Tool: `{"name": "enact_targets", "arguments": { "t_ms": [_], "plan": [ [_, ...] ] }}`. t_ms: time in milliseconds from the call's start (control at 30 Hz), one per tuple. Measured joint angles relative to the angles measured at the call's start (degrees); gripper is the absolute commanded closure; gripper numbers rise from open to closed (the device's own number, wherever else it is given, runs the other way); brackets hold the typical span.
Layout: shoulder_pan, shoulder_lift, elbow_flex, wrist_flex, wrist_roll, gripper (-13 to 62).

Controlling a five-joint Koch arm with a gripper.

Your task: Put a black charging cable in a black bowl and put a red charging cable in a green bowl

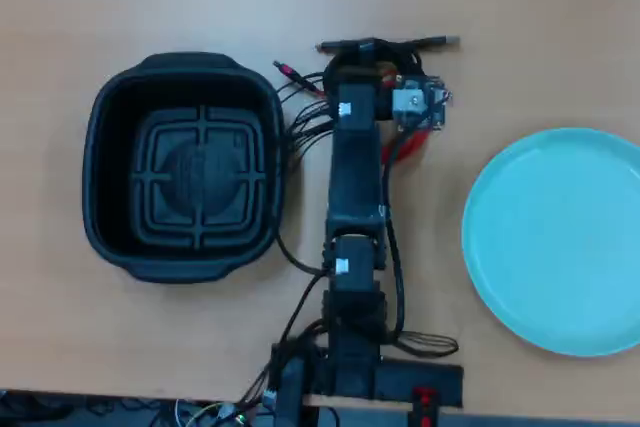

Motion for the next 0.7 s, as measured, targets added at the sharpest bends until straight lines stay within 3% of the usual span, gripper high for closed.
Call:
{"name": "enact_targets", "arguments": {
  "t_ms": [500,600,700],
  "plan": [
    [1.67,-4.31,0.0,-0.7,2.2,22.9],
    [1.85,-4.31,0.0,-0.79,2.2,30.1],
    [1.93,-4.31,0.0,-1.23,2.11,48.6]
  ]
}}
